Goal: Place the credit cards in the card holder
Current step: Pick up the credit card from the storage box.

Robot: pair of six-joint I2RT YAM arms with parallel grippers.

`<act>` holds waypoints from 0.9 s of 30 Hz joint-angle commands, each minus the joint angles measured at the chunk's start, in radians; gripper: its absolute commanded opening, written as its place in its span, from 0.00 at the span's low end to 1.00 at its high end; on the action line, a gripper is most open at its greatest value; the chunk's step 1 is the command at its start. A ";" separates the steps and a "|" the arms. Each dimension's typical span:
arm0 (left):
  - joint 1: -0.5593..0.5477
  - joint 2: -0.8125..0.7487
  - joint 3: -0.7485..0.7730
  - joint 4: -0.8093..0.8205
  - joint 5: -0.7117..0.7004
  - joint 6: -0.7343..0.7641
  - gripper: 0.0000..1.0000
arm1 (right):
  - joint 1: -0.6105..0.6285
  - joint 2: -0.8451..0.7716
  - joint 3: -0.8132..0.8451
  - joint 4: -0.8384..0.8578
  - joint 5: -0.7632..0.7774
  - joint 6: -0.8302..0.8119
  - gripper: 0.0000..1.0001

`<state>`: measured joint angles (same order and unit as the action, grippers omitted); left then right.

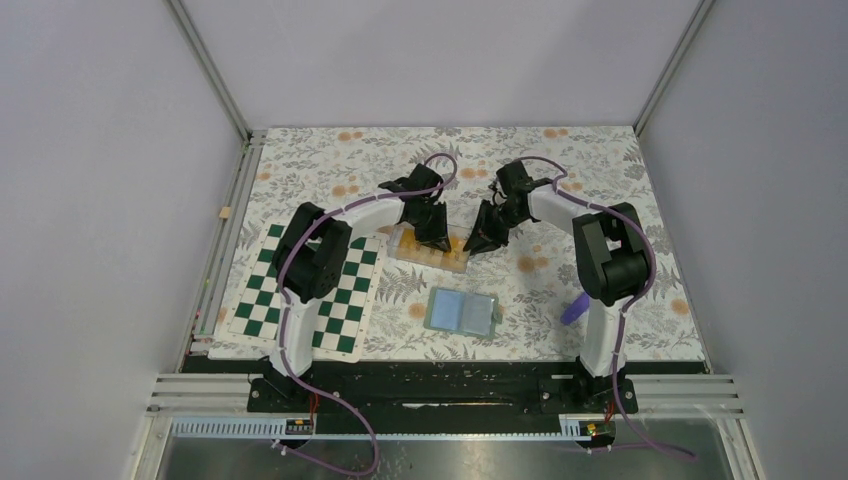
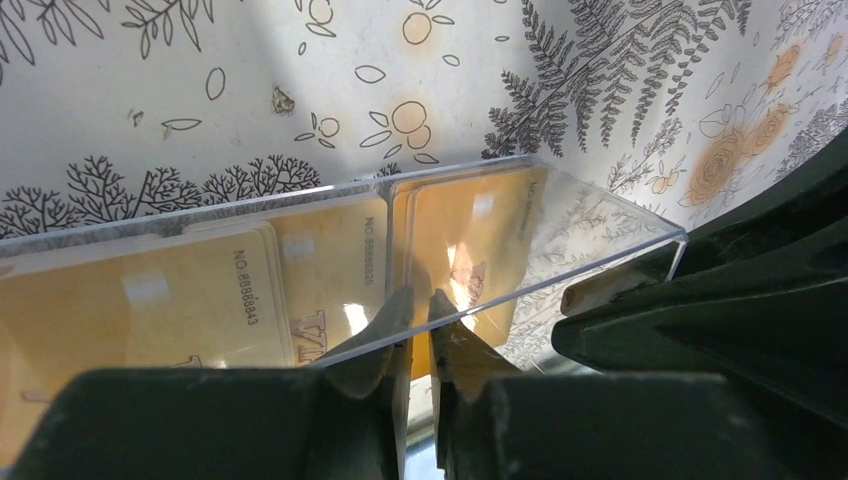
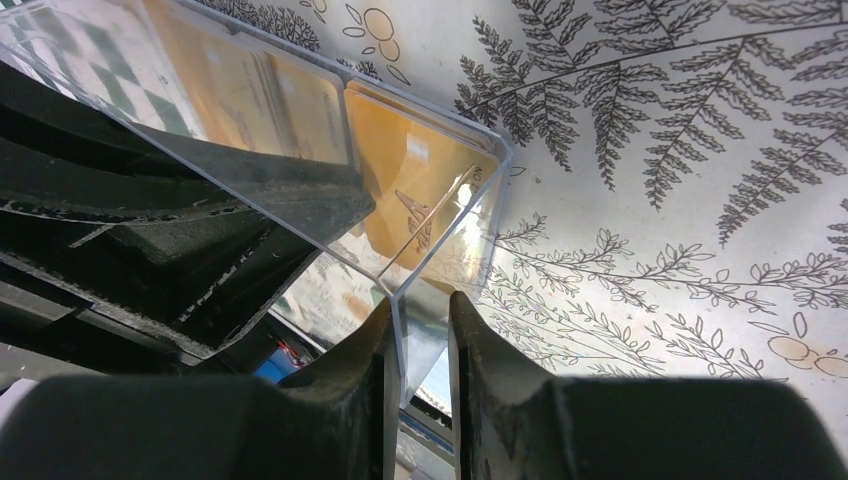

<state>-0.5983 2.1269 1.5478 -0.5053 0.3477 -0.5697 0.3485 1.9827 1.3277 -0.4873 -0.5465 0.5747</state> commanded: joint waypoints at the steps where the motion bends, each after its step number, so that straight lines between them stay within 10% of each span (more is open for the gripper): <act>1: -0.021 -0.057 -0.031 0.109 0.103 -0.048 0.09 | 0.012 -0.015 -0.038 0.053 -0.073 0.015 0.08; 27: -0.032 -0.135 -0.096 0.159 0.162 -0.037 0.11 | 0.012 -0.029 -0.042 0.057 -0.096 0.027 0.08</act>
<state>-0.5926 2.0239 1.4479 -0.4103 0.4156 -0.6018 0.3401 1.9663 1.2915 -0.4637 -0.5701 0.5838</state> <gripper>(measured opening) 0.102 0.259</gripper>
